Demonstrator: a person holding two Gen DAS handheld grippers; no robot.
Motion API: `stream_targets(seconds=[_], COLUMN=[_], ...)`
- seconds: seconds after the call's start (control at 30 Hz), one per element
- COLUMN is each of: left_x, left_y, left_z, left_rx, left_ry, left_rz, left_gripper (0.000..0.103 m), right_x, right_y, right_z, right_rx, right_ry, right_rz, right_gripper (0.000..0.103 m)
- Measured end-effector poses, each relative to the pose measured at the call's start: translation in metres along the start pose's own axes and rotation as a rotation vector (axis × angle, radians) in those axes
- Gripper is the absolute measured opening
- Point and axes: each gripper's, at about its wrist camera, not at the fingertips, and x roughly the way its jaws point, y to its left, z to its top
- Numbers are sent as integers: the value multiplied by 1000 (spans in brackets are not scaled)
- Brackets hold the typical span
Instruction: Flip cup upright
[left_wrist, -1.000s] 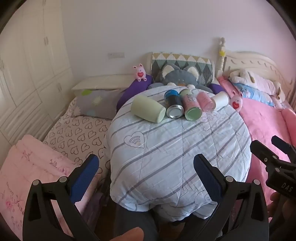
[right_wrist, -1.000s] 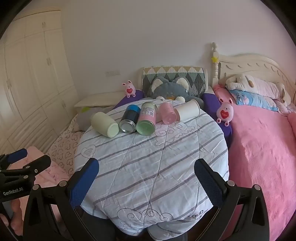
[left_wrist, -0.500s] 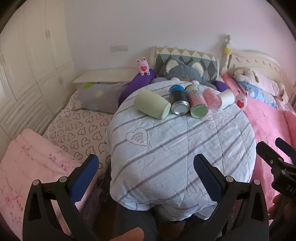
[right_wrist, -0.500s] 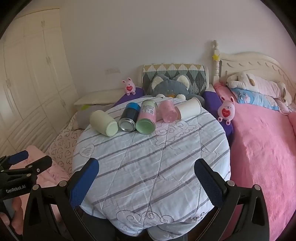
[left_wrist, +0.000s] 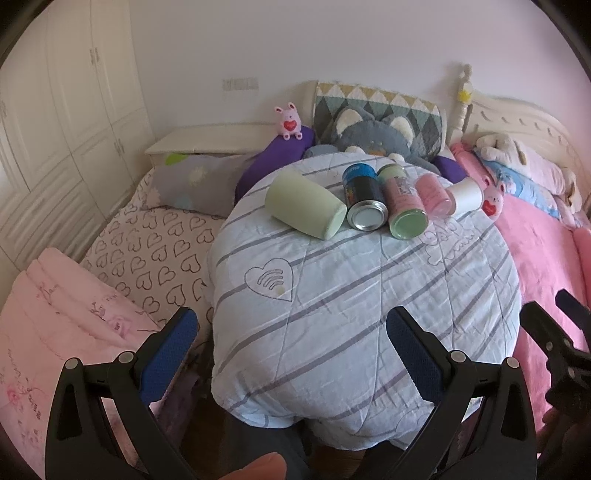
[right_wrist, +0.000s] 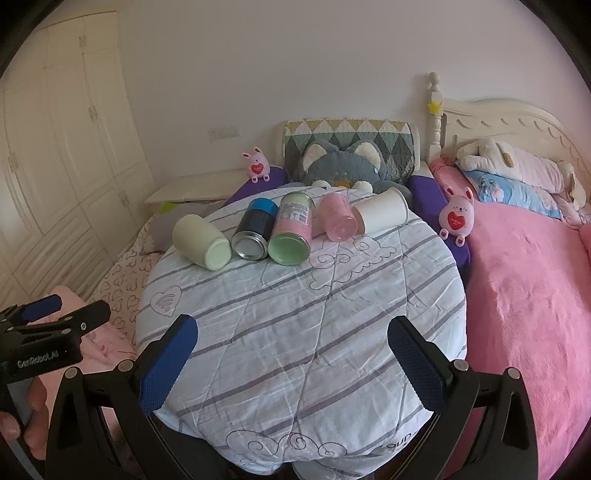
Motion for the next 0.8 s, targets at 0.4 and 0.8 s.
stream_targets(seconds=[0.4,0.8], left_x=[41,105], left_y=[10,72], left_z=[25,56], left_rx=[-16,-111], left_ry=[34,62], left_rz=[54,178], left_gripper=[103,103], right_x=[49,178], right_y=[17,99], right_z=[37,99], right_rx=[-102,-369], right_ry=[25,146], right_rz=[65,268], right_gripper=[103,103])
